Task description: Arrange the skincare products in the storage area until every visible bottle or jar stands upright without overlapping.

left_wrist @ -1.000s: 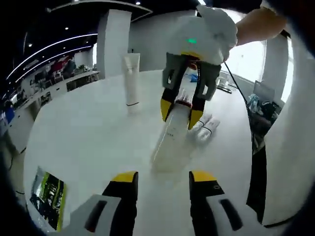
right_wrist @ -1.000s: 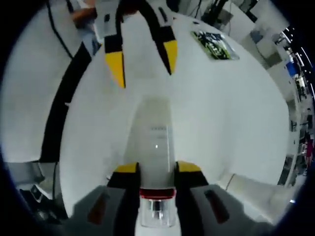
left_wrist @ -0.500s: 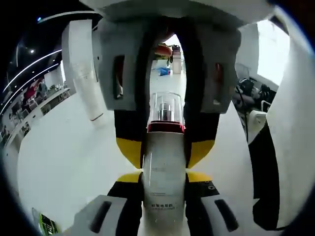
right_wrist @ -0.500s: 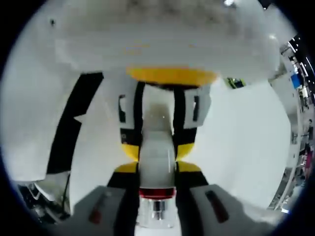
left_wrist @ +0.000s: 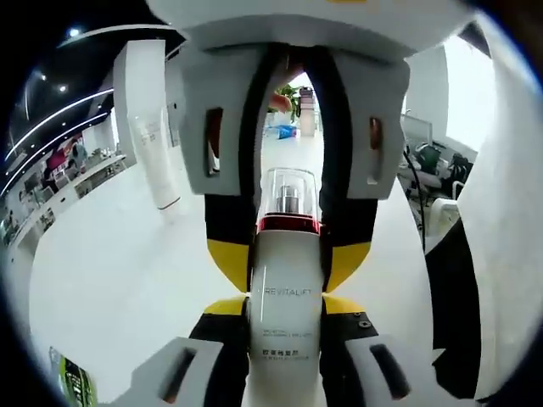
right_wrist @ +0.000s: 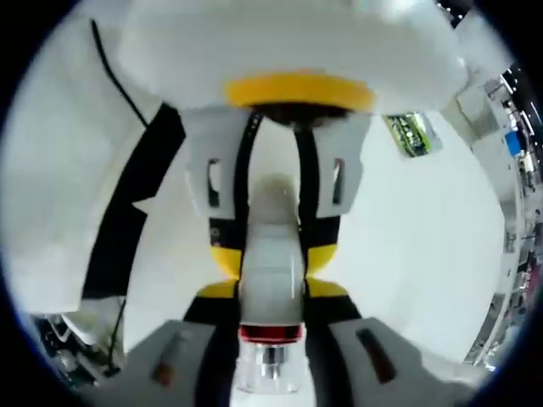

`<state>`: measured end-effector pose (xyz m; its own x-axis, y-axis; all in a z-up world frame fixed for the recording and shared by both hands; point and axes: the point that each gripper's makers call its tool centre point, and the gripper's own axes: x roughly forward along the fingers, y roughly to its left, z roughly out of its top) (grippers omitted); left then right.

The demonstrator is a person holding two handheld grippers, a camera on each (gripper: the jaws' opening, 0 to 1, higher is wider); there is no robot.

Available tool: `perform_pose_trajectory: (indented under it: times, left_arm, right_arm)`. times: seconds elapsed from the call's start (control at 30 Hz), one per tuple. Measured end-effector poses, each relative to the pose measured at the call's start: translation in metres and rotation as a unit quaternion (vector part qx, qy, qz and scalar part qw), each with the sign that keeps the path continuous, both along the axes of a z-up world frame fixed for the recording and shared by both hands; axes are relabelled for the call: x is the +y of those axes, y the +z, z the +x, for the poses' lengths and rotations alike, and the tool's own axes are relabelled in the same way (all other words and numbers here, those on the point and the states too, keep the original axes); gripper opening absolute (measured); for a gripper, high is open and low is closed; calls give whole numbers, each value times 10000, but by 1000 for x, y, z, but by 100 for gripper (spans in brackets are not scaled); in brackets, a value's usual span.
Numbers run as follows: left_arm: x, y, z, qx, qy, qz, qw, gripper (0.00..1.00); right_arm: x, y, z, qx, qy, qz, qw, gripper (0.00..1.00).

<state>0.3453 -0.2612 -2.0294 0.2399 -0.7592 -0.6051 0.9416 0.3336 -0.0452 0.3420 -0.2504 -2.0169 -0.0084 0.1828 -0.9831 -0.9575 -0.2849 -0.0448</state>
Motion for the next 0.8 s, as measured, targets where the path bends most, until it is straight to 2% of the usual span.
perform_pose_trajectory:
  times: [0.33, 0.57, 0.8]
  left_arm:
    - [7, -3, -4, 168, 128, 124, 9997, 28]
    - [13, -4, -6, 266, 177, 222, 9992, 28]
    - [19, -7, -11, 333, 136, 389, 9986, 28]
  right_arm:
    - [5, -4, -4, 32, 171, 169, 9997, 27]
    - [9, -10, -5, 52, 122, 367, 9992, 27]
    - [14, -18, -8, 200, -4, 531, 9984, 28]
